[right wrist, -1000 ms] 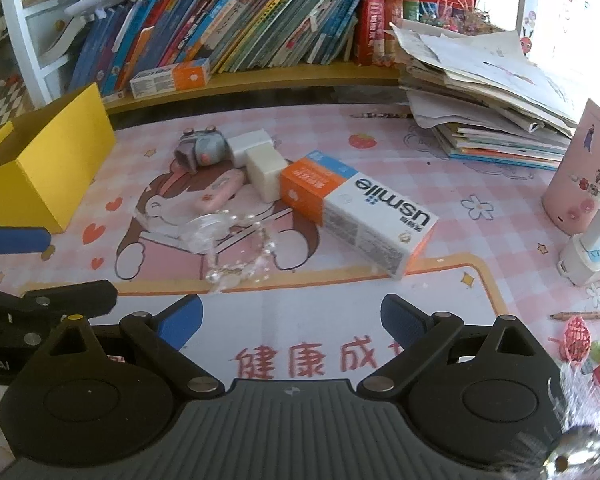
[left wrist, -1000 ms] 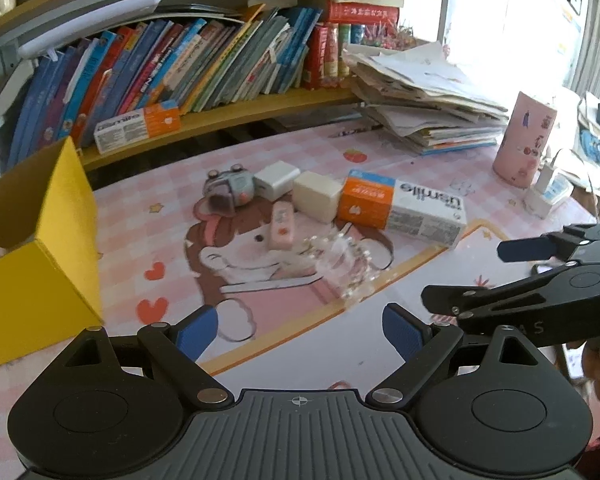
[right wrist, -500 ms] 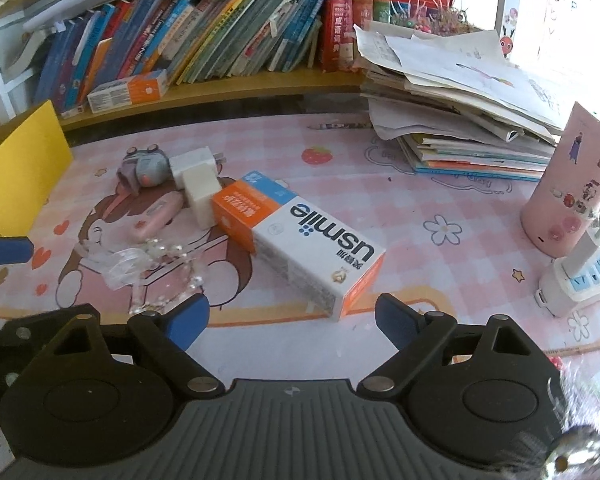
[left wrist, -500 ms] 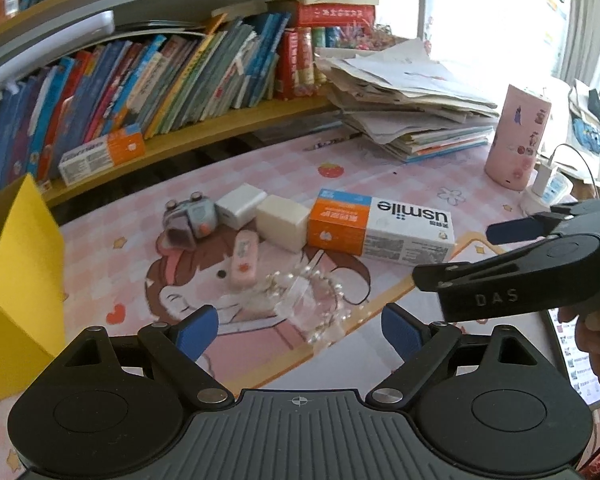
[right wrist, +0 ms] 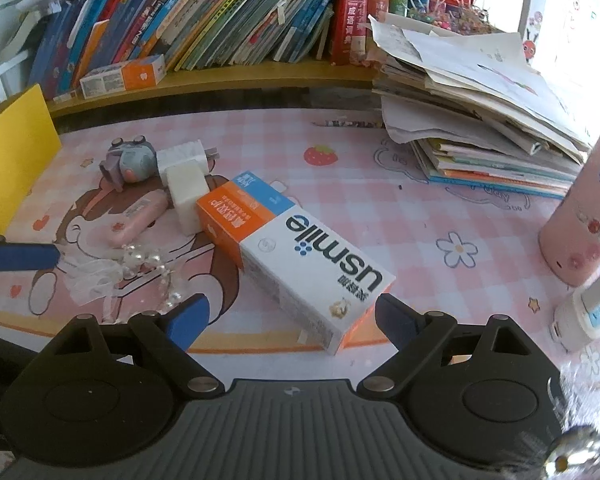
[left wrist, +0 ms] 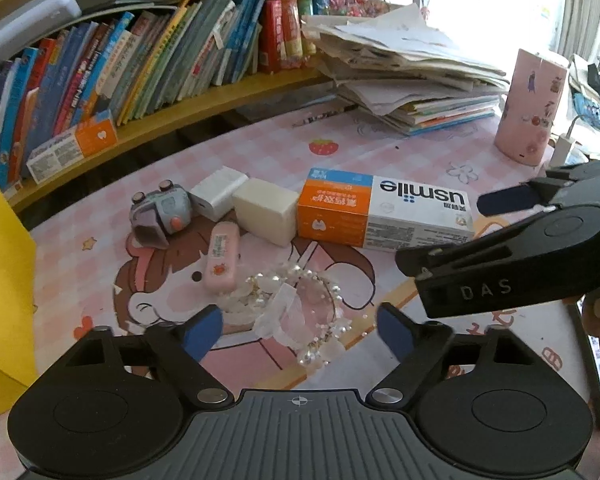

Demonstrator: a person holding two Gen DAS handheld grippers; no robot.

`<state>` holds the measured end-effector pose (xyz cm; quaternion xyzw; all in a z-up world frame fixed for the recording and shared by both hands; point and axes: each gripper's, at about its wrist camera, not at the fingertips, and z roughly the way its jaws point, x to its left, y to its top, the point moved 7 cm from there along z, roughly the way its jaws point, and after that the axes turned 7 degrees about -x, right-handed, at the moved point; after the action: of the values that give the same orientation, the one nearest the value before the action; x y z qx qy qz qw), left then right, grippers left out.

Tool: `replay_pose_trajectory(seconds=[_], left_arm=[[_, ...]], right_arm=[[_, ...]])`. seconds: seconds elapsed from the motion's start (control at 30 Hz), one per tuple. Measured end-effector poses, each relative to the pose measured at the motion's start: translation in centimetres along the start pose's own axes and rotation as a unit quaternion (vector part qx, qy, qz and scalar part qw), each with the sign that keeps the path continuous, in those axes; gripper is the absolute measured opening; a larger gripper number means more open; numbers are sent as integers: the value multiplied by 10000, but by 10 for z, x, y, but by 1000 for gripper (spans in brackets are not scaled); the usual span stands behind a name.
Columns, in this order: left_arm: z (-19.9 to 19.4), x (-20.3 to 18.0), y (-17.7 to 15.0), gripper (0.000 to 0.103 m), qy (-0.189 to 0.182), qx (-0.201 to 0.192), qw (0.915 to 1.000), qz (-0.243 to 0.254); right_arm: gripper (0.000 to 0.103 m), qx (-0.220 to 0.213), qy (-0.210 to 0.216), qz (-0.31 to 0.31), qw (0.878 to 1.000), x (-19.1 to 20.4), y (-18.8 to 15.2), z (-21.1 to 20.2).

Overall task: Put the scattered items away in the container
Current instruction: 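Move the left tool to the pearl lace accessory while the right tool approaches the usmile box, then grasp lace accessory with left gripper while right gripper grasps usmile box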

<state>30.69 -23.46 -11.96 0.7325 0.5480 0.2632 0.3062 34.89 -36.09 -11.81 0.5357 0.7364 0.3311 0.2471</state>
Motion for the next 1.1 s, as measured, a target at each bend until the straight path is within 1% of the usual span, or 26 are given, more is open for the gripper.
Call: replay_pose_trajectory(seconds=[0.17, 0.37, 0.5, 0.6, 0.67, 0.7, 0.73, 0.77, 0.8, 0.83, 0.93, 1.07, 1.1], left_arm=[[14, 2, -3, 81, 8, 106, 9999, 11], [30, 10, -8, 79, 27, 243, 9995, -184], [37, 11, -10, 77, -69, 303, 9991, -306], [41, 10, -13, 68, -101, 366, 9989, -264], [40, 10, -14, 65, -89, 323, 9992, -198], [40, 10, -13, 58, -91, 316, 9993, -203], [39, 11, -13, 50, -94, 311, 9993, -206], [38, 12, -13, 46, -98, 310, 9993, -205], [37, 14, -14, 41, -101, 309, 9993, -205], [36, 15, -14, 38, -103, 312, 9992, -205], [32, 18, -16, 37, -97, 336, 9992, -215], [25, 20, -20, 36, -93, 345, 9991, -244], [23, 21, -21, 35, -95, 336, 9991, -256]], right_arm=[[91, -12, -33, -221, 9997, 2, 5, 12], [91, -65, -94, -572, 9983, 7, 10, 25], [91, -101, -125, -766, 9969, 9, 12, 32], [91, -116, -160, -886, 9959, 9, 13, 36], [91, -86, -189, -936, 9954, 7, 13, 40], [91, -69, -206, -953, 9952, 7, 13, 42], [91, -49, -226, -953, 9952, 7, 13, 44], [90, -38, -245, -951, 9952, 6, 12, 45], [88, -39, -261, -945, 9952, 6, 12, 44], [85, -41, -278, -939, 9952, 5, 12, 44], [76, -26, -217, -874, 9959, 5, 11, 39], [69, 19, -82, -759, 9971, 6, 7, 29], [66, 50, -8, -687, 9976, 7, 5, 24]])
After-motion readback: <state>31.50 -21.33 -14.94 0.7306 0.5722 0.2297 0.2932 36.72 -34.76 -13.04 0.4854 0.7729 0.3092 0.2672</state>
